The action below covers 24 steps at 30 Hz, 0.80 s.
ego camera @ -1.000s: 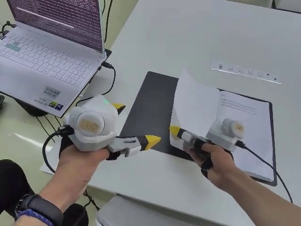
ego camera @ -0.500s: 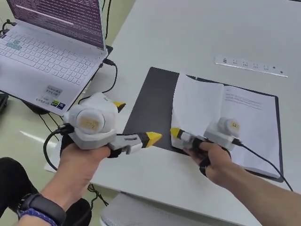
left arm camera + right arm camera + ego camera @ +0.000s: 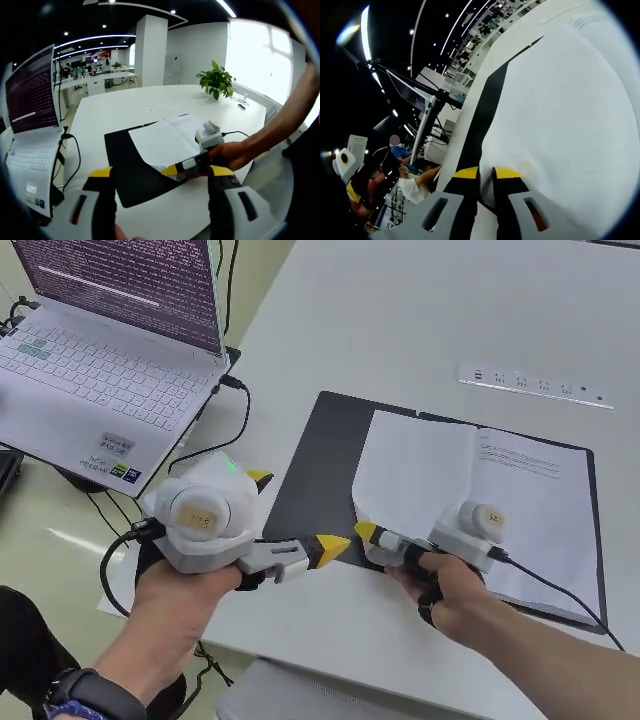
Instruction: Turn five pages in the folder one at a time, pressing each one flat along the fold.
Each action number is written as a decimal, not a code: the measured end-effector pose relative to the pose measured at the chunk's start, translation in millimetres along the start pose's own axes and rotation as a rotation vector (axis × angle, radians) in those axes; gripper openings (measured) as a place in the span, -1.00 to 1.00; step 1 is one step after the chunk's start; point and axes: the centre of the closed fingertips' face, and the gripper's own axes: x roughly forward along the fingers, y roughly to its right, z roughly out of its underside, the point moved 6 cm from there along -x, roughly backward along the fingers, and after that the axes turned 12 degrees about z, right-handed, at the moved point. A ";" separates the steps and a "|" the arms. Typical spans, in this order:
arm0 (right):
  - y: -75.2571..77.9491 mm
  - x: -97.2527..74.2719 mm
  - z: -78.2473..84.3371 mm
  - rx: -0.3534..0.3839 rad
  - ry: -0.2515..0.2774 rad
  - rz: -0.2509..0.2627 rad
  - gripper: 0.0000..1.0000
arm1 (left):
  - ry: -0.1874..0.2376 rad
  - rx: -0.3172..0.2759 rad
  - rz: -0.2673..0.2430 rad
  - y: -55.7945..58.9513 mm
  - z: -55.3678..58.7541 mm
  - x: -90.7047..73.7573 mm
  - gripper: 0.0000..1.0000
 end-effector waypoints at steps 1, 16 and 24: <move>-1.1 -0.2 0.0 0.000 -0.001 -0.009 -0.77 | -0.003 0.000 0.000 -0.8 1.1 0.5 0.52; -5.4 -15.9 11.0 0.007 -0.012 -0.092 -0.45 | -0.031 0.002 0.017 -3.4 9.8 13.9 0.52; -10.0 -40.5 15.4 -0.061 -0.041 -0.127 -0.11 | -0.029 -0.027 0.030 -9.2 13.7 28.2 0.43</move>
